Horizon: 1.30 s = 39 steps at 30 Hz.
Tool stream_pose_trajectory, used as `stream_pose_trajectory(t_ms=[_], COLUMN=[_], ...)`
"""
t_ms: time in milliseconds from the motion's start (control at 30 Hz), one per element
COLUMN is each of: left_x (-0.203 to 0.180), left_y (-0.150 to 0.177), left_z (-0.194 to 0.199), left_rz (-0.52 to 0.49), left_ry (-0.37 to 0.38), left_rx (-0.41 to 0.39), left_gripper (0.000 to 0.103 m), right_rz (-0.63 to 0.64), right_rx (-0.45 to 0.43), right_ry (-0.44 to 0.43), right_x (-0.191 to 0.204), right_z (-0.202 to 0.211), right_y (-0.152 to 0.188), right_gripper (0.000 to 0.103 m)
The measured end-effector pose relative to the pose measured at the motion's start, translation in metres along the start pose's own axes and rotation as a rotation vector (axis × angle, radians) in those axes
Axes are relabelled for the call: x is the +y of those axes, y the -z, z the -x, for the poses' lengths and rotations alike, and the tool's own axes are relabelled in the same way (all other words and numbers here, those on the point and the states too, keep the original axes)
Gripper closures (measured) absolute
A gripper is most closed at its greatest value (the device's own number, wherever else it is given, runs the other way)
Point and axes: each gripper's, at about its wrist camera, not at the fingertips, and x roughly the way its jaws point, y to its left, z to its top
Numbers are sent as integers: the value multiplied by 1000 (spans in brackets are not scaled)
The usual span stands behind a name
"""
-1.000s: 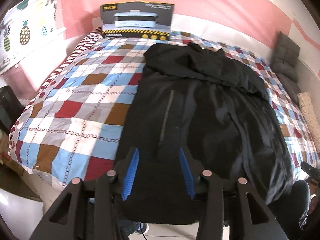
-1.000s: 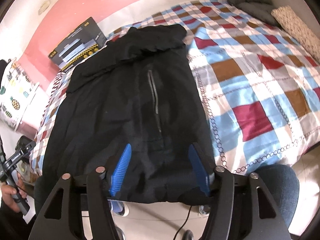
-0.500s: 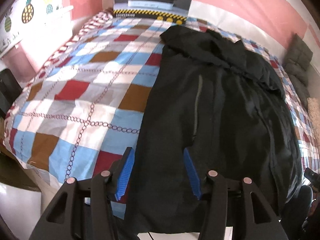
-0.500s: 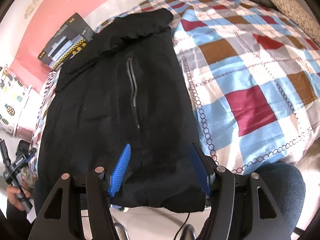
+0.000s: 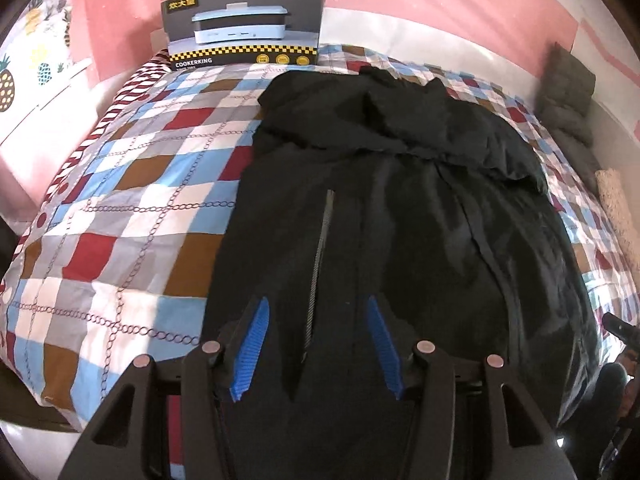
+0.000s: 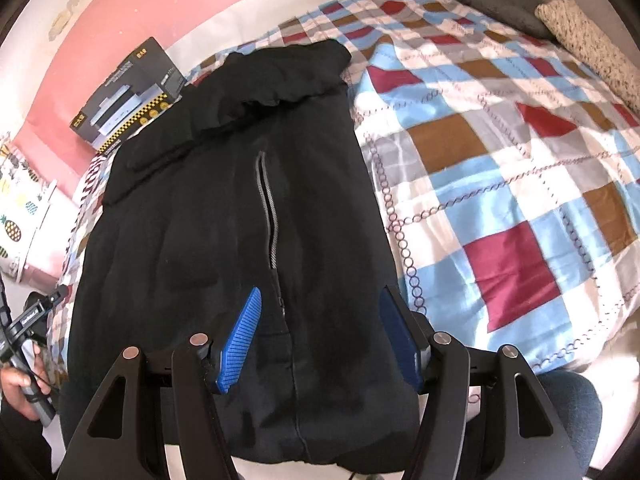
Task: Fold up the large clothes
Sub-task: 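Lift the hem with both tools and fold it toward the collar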
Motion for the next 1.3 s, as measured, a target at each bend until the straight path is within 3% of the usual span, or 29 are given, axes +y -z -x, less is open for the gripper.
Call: stream_pose_trajectory(t_ms=[267, 367, 500, 567, 667, 800, 933, 1067, 1167, 1300], left_x=[50, 69, 77, 79, 78, 75, 79, 69, 68, 61], left_y=[23, 30, 35, 39, 49, 63, 75, 80, 74, 74], left_z=[-26, -31, -30, -31, -35, -24, -18, -20, -29, -25], left_rz=[73, 126, 156, 183, 230, 246, 295, 217, 256, 240], left_ry=[-100, -75, -68, -32, 114, 163, 293, 291, 303, 286], left_rx=[88, 113, 105, 117, 179, 177, 227, 254, 263, 260], left_gripper=[48, 37, 36, 36, 36, 38, 38, 35, 27, 28], right_rz=[-46, -55, -119, -133, -146, -186, -232, -207, -241, -208], right_rx=[138, 128, 87, 90, 162, 207, 238, 286, 277, 286], right_ry=[-2, -3, -7, -18, -93, -172, -264, -271, -269, -283], right_x=[-25, -27, -39, -41, -38, -41, -49, -53, -60, -50], right_z=[-28, -26, -25, -26, -32, -28, -22, -31, -39, -35], right_y=[15, 17, 15, 16, 21, 26, 31, 33, 27, 29], right_gripper=[40, 40, 40, 40, 38, 36, 35, 35, 35, 38])
